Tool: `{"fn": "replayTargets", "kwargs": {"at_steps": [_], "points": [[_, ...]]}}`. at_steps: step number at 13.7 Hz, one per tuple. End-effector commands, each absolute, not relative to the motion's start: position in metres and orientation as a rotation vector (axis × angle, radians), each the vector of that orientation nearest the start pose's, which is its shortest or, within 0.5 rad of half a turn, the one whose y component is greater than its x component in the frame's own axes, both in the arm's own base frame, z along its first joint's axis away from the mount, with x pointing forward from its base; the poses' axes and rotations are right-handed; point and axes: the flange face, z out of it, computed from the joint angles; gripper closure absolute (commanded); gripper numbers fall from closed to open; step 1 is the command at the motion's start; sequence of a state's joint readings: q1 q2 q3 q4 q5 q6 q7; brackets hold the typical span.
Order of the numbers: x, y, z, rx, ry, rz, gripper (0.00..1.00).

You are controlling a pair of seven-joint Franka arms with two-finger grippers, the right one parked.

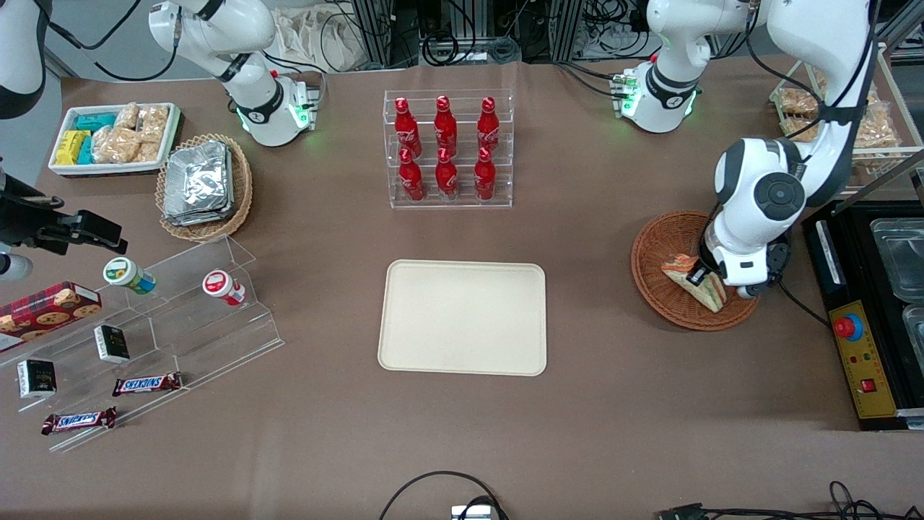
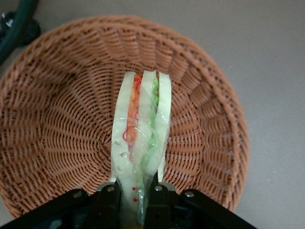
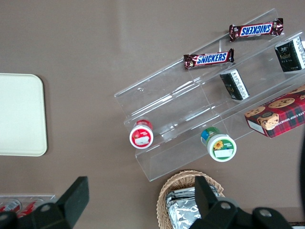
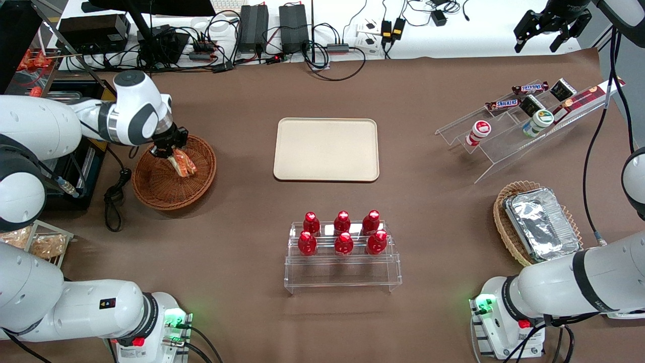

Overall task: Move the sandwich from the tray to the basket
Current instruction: 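Lower the sandwich into the basket and open the left gripper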

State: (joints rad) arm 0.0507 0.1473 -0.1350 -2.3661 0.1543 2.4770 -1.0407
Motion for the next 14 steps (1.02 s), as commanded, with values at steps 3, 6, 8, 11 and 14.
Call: {"fn": "replayTargets", "kwargs": {"at_steps": [3, 6, 8, 11, 14], "points": [[0.487, -0.043, 0.256, -2.805, -1.255, -0.021, 0.94], [0.486, -0.044, 0.257, -2.822, -1.186, 0.001, 0.00], [0.487, -0.044, 0.264, -2.824, -1.160, 0.005, 0.00], [0.493, -0.045, 0.279, -2.830, -1.159, -0.027, 0.00], [0.505, -0.043, 0.298, -2.841, -1.107, -0.026, 0.00]]}}
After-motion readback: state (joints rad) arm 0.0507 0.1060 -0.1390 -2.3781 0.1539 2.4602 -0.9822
